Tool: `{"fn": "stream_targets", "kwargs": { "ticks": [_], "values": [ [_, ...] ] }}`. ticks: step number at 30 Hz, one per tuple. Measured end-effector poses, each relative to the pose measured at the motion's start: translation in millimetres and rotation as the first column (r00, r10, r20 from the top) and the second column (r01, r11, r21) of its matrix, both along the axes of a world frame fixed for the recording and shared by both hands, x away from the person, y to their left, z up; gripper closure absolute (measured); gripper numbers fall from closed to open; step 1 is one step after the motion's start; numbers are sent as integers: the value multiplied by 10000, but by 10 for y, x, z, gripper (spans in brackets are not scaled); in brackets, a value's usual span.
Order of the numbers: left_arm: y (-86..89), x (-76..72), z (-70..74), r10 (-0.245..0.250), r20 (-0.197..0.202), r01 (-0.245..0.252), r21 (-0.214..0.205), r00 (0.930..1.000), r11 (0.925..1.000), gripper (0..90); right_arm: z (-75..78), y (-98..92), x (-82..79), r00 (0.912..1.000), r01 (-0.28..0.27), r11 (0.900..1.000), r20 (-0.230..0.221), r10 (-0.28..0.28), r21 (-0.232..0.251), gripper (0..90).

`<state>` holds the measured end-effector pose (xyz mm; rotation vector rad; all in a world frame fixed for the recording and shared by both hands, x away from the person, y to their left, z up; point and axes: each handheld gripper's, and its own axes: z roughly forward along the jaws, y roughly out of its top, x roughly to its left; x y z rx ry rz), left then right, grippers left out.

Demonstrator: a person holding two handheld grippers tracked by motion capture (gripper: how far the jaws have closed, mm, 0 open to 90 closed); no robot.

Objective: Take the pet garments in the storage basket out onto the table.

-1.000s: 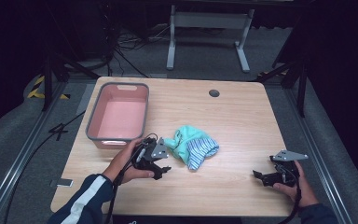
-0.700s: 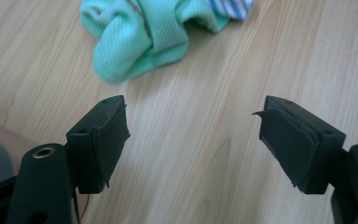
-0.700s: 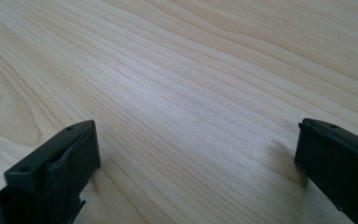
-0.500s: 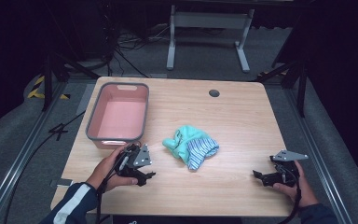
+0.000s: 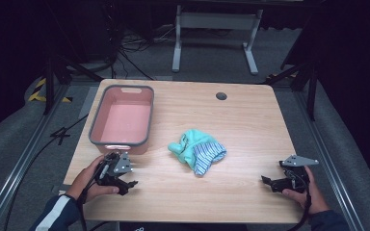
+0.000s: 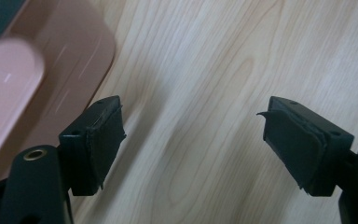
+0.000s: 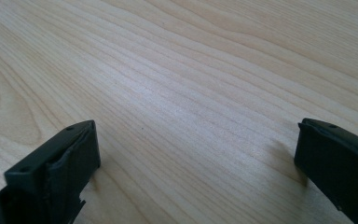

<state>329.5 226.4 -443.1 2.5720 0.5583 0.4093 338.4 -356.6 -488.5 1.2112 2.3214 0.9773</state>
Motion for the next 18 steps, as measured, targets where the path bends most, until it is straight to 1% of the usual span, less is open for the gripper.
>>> {"fn": "stream_targets", "kwargs": {
  "ticks": [2, 4, 7, 9, 10, 11, 13, 15, 16, 18],
  "values": [
    [82, -7, -35, 182, -44, -183, -151, 9998, 9997, 203, 0, 0, 0, 10000, 0, 10000, 1, 0, 1, 4],
    [149, -24, -73, 347, -63, -348, -127, 9994, 9993, 202, 0, 0, 0, 10000, -1, 10000, 2, 1, -1, 4],
    [238, -47, -107, 632, -94, -635, -341, 9980, 9974, 200, 0, 0, 0, 10000, -1, 10000, 1, 1, 2, 4],
    [292, -58, -123, 732, -131, -738, -477, 9972, 9961, 199, 0, 0, 0, 10000, 0, 10000, 0, 0, 1, 4],
    [292, -58, -123, 732, -131, -738, -477, 9972, 9961, 196, 0, 0, 0, 10000, 0, 10000, 0, 0, 1, 4],
    [325, -67, -133, 814, -107, -818, -512, 9966, 9953, 196, 0, 0, 0, 10000, 0, 10000, -1, 0, 3, 4],
    [393, -83, -158, 976, -136, -983, -727, 9951, 9925, 190, 0, 0, 0, 10000, -1, 10000, -1, 1, 2, 4],
    [439, -96, -174, 1125, -47, -1125, -777, 9936, 9906, 188, 0, 0, 0, 10000, 0, 10000, -1, 0, 2, 4],
    [463, -101, -182, 1182, -91, -1185, -963, 9930, 9883, 188, 0, 0, 0, 10000, 1, 10000, -1, -1, 2, 4],
    [495, -109, -189, 1215, -108, -1220, -1040, 9925, 9871, 188, 0, 0, 0, 10000, 0, 10000, -1, 0, 1, 4]
  ]
}}
